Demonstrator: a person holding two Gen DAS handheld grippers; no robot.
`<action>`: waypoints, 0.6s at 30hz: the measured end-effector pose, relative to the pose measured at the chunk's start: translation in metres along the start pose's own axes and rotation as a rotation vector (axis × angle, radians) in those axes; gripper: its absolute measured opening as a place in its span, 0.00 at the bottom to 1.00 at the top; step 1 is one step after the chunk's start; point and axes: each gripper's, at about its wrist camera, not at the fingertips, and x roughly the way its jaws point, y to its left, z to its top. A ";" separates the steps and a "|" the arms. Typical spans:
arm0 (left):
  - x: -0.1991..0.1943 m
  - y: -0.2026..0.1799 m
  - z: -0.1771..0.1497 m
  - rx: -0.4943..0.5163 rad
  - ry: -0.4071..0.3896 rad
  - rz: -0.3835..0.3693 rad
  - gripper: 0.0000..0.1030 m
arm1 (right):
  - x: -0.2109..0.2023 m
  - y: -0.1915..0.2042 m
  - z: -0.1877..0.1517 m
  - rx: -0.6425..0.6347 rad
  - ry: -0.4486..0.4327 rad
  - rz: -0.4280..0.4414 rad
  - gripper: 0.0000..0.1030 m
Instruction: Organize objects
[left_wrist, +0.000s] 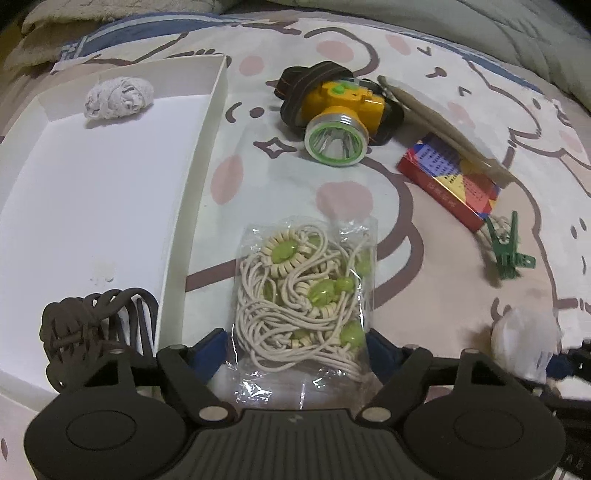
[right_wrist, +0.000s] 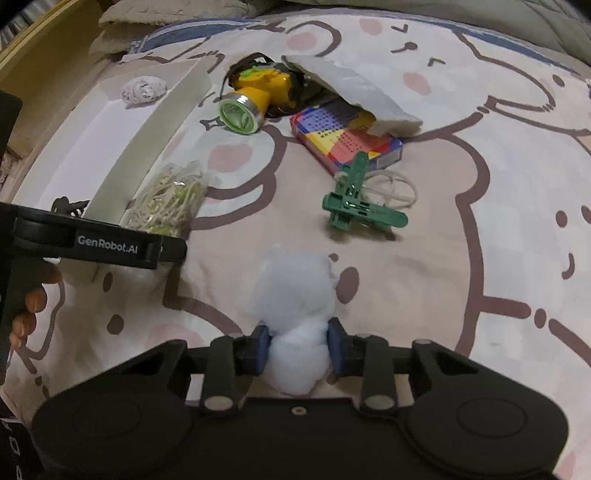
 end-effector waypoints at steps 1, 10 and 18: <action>-0.002 0.000 -0.001 0.016 -0.001 -0.004 0.76 | -0.002 0.001 0.000 -0.006 -0.007 -0.005 0.32; -0.013 -0.017 -0.038 0.330 0.034 -0.027 0.76 | -0.017 0.004 -0.002 -0.019 -0.046 -0.034 0.32; -0.018 -0.009 -0.044 0.215 0.046 -0.049 0.85 | -0.025 0.007 -0.007 -0.020 -0.059 -0.048 0.32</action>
